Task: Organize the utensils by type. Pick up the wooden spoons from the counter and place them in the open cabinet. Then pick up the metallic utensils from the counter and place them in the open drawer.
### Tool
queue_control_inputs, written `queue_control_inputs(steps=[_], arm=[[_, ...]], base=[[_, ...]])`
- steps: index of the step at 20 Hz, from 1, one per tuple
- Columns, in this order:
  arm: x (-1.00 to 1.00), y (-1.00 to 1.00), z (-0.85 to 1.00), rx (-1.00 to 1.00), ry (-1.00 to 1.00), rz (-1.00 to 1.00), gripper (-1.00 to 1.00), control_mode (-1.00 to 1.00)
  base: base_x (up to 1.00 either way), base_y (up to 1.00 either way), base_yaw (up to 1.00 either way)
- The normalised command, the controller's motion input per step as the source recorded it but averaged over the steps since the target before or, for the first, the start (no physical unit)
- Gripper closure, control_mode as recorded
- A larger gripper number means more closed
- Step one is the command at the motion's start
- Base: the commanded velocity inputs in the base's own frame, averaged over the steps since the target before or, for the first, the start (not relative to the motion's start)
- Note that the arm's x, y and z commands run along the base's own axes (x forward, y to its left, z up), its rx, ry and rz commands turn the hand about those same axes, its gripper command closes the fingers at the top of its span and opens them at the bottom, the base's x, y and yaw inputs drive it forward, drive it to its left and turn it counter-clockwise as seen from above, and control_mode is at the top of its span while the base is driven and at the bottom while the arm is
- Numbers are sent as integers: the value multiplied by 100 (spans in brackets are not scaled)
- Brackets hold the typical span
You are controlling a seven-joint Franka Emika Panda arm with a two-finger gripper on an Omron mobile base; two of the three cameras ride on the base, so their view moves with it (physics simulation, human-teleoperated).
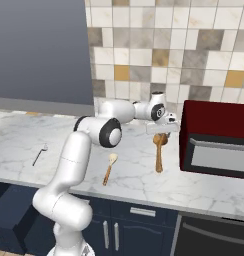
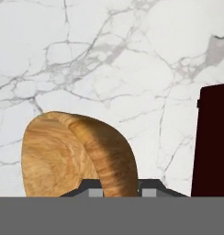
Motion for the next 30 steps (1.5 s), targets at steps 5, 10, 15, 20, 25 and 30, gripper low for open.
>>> queue_control_inputs(steps=[5,10,15,20,25,30], arm=[[-38,31,42,2,-1,2,100,-100],[-38,43,65,0,-4,11,100,-100],[-56,58,53,0,-14,23,100,-100],[-56,63,51,0,-19,15,100,-100],[-68,64,41,0,-16,12,100,-100],[-59,65,45,0,-4,10,100,-100]], base=[[0,0,0],[0,0,0],[0,0,0],[0,0,0],[0,0,0],[0,0,0]])
